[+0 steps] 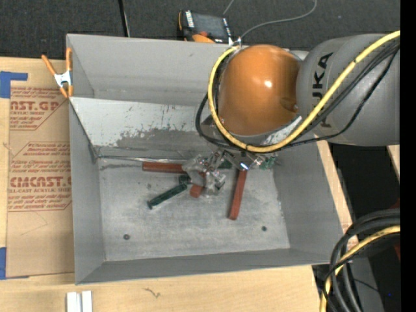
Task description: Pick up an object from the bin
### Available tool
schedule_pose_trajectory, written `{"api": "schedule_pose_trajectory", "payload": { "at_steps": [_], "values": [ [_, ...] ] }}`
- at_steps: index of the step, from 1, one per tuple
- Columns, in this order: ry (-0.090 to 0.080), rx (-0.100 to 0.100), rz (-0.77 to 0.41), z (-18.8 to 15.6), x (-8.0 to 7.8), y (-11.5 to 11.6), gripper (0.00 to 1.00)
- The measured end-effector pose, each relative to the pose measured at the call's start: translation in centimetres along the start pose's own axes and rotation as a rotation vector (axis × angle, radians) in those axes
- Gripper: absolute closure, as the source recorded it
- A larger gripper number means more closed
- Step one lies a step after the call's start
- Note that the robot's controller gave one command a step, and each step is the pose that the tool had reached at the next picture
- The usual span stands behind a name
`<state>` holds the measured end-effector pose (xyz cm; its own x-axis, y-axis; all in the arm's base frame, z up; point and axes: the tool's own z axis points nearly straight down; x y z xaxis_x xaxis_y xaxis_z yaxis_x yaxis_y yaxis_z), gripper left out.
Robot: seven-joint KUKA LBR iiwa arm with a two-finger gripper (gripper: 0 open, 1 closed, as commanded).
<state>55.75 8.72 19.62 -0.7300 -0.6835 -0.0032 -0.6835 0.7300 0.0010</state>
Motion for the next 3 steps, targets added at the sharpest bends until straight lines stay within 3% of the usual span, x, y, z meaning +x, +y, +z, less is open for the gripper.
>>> {"api": "schedule_pose_trajectory", "payload": {
  "at_steps": [1,2,3],
  "values": [
    [-0.002,0.003,-0.501,-6.8,1.2,0.8,1.00],
    [-0.001,0.000,-0.499,-6.7,1.3,0.8,0.00],
    [0.003,-0.008,-0.624,9.8,-2.3,0.4,0.00]
  ]
}}
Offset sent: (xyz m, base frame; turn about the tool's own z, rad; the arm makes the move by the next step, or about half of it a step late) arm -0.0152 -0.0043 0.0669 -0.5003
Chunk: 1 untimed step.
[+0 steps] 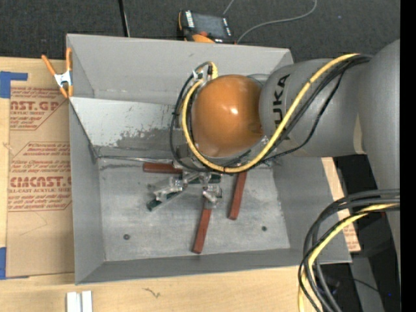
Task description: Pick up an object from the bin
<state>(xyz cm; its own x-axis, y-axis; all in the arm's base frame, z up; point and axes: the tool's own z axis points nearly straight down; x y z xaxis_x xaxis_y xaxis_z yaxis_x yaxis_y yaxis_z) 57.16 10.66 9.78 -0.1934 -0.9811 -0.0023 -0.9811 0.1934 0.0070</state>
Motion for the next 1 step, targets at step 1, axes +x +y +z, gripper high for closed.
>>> {"api": "schedule_pose_trajectory", "payload": {
  "at_steps": [1],
  "values": [
    [-0.001,0.008,0.086,-6.26,1.43,4.95,0.00]
  ]
}}
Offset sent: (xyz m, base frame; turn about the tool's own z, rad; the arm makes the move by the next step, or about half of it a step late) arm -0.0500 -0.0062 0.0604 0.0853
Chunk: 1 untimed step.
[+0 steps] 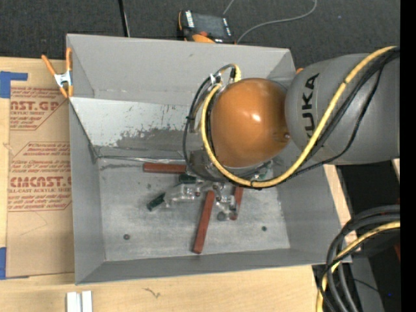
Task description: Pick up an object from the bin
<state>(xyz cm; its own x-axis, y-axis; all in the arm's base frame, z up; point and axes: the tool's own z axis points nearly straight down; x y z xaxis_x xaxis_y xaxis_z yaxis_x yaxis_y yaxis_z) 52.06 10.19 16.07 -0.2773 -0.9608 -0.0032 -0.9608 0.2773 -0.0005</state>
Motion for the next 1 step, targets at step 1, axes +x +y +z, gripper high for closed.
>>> {"api": "schedule_pose_trajectory", "payload": {
  "at_steps": [1],
  "values": [
    [0.002,-0.007,-0.512,9.33,0.97,1.98,0.00]
  ]
}}
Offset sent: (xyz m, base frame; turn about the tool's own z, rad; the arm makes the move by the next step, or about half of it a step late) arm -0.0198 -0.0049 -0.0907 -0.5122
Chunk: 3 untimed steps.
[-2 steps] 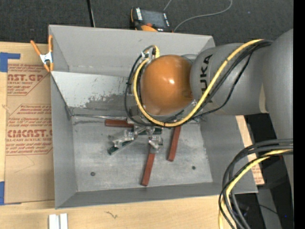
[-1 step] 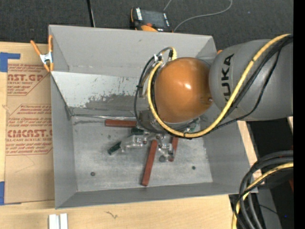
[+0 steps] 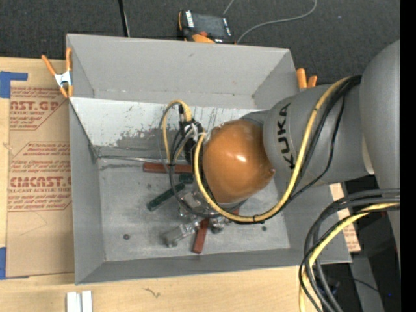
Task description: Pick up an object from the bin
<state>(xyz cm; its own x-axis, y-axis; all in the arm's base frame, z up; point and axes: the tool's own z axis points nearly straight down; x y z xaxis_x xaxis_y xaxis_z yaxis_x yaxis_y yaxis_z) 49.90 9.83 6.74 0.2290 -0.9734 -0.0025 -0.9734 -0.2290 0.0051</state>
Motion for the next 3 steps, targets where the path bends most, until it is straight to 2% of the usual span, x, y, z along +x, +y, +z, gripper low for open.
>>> {"api": "schedule_pose_trajectory", "payload": {
  "at_steps": [1,2,3],
  "values": [
    [0.000,0.003,0.002,-0.2,0.0,-0.1,1.00],
    [0.002,0.005,-0.092,-4.4,2.8,2.2,1.00],
    [0.002,0.007,-0.089,-8.3,4.0,2.4,1.00]
  ]
}}
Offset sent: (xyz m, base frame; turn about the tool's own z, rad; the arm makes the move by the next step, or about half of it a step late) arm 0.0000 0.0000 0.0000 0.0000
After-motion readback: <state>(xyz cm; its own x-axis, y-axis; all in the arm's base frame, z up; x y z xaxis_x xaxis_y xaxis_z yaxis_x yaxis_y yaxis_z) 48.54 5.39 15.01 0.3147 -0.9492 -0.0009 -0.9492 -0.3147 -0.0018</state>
